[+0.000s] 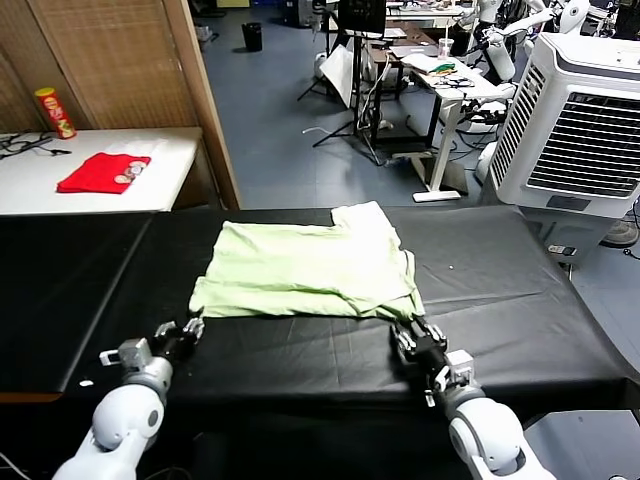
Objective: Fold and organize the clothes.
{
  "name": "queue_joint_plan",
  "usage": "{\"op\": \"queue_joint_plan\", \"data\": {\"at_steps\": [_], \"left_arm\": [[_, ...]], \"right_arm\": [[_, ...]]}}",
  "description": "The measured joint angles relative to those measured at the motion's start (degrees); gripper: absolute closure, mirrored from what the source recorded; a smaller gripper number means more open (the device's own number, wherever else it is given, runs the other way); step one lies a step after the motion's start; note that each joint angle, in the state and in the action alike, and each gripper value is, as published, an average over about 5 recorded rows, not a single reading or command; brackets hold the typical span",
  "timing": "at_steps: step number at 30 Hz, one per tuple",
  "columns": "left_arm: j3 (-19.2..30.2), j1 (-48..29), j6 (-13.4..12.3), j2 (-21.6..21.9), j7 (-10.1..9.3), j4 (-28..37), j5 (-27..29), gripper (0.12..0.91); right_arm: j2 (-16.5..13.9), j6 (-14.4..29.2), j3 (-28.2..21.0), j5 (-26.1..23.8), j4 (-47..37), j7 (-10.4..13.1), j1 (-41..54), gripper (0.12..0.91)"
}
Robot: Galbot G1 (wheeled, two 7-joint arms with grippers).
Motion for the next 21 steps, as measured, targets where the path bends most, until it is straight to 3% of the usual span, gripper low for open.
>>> {"op": "queue_joint_plan", "data": {"at_steps": [3, 12, 19, 21], "left_arm": [[-0.3, 1.3, 1.0, 0.7, -1.13, -1.6, 1.1, 0.895], [-1.4, 8.5, 3.7, 3.1, -4.22, -10.5, 6.7, 0.899], [-2.2, 17.1, 4.5, 4.4, -6.35, -17.8, 7.6, 0.899], [-2.7, 19.6, 4.5, 4.7, -6.76, -19.4, 7.6, 0.899]], "right_arm": [[-0.9, -2.0, 0.7, 0.8, 2.4, 0.9, -1.6, 0.904], [-2.8, -5.9, 2.9, 0.8, 9.5, 1.6, -10.2, 0.904], [-3.3, -7.1, 4.6, 0.5, 13.9, 1.3, -15.8, 0.902], [-3.2, -7.2, 4.9, 0.5, 14.7, 1.1, -16.9, 0.859]]}}
